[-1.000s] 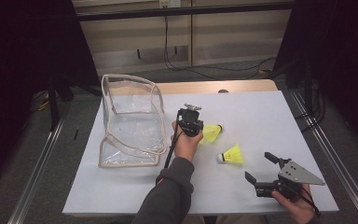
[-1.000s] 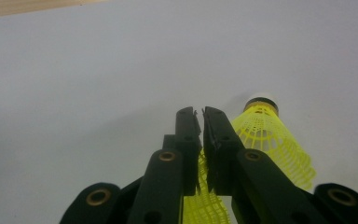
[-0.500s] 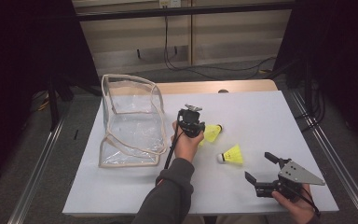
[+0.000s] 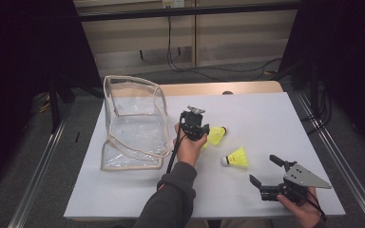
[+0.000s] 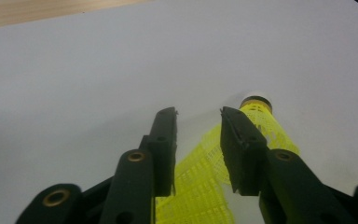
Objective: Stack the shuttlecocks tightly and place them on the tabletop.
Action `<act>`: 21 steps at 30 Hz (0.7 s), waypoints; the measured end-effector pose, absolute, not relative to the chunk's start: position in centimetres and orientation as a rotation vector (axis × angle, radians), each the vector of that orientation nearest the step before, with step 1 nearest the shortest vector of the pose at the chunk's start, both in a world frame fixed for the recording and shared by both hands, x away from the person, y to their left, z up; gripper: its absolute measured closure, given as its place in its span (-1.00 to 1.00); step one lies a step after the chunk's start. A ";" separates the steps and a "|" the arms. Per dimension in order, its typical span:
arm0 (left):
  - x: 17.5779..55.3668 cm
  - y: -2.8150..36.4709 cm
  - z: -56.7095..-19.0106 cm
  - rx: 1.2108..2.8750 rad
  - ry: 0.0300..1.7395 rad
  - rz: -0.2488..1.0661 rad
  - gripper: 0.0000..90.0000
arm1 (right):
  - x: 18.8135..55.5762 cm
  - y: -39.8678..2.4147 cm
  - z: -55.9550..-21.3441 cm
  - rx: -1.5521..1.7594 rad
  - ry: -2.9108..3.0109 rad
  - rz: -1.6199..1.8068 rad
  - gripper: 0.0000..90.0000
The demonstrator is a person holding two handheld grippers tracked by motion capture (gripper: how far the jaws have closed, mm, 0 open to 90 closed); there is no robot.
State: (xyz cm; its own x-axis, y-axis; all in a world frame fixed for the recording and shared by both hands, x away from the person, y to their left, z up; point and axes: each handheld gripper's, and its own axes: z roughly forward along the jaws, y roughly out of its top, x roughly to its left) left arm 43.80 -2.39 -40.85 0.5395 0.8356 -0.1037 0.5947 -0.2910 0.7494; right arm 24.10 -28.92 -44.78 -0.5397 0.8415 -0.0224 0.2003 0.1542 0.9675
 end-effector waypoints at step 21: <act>40.0 -1.7 -39.2 1.966 1.037 0.285 -0.53 | 24.1 -28.9 -44.7 0.988 1.849 1.411 -0.94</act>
State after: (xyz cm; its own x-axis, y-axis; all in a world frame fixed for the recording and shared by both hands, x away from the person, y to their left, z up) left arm 39.99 -1.68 -39.25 0.6270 0.7575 -0.1818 0.5584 -0.2742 0.7830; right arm 24.06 -28.94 -44.74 -0.5395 0.8416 -0.0249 0.1982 0.1557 0.9677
